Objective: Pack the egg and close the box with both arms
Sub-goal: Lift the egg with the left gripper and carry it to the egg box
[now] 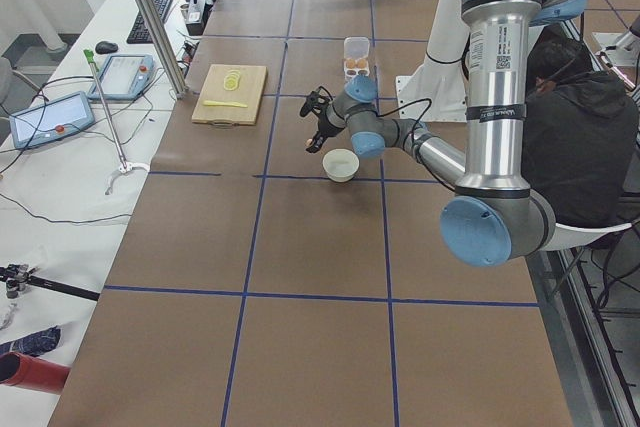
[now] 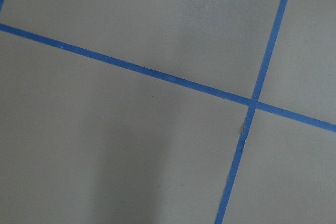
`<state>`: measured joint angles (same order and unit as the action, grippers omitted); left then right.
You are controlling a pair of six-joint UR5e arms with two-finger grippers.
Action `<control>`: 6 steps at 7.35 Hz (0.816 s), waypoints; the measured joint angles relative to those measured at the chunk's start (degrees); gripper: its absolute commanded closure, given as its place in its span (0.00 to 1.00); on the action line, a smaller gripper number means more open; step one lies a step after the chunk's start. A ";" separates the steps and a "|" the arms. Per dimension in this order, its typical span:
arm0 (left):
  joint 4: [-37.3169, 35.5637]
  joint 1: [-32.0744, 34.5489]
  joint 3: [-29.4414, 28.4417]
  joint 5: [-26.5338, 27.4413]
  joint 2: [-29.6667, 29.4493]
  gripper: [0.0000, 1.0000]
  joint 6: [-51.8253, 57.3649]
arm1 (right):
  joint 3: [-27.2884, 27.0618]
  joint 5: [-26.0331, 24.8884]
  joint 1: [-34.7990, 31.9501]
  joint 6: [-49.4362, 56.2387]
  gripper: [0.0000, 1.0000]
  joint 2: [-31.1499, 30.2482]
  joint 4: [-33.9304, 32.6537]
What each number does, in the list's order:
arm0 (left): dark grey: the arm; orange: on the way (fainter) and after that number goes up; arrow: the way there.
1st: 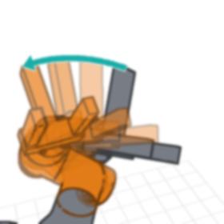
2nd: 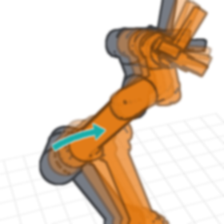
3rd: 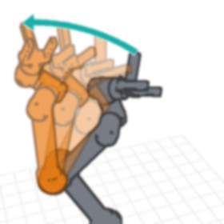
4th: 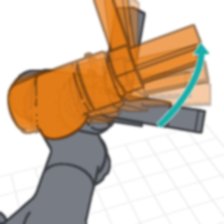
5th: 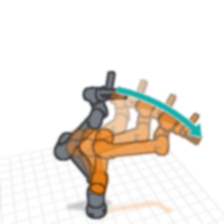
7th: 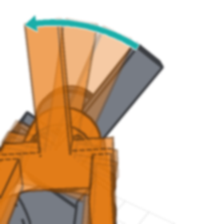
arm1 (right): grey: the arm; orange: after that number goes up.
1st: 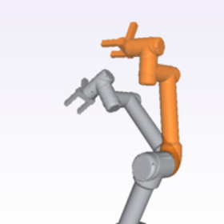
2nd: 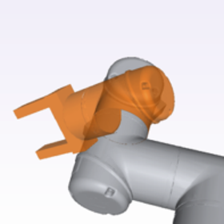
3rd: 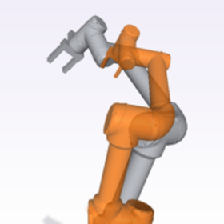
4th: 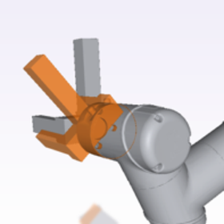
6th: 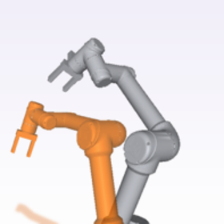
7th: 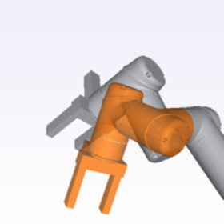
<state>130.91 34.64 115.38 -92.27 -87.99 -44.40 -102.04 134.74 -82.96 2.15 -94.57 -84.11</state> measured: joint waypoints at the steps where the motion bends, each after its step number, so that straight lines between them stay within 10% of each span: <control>1: 5.71 0.48 -0.69 -0.02 -1.49 1.00 6.91 | 0.00 0.00 0.00 -0.05 0.00 0.00 0.00; 6: 23.48 -4.80 -11.63 6.02 -18.49 1.00 19.88 | 0.07 -0.02 -0.04 -0.13 0.00 0.04 0.00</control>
<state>154.39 29.84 103.75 -86.24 -106.48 -24.51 -101.97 134.71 -83.00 2.02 -94.53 -84.11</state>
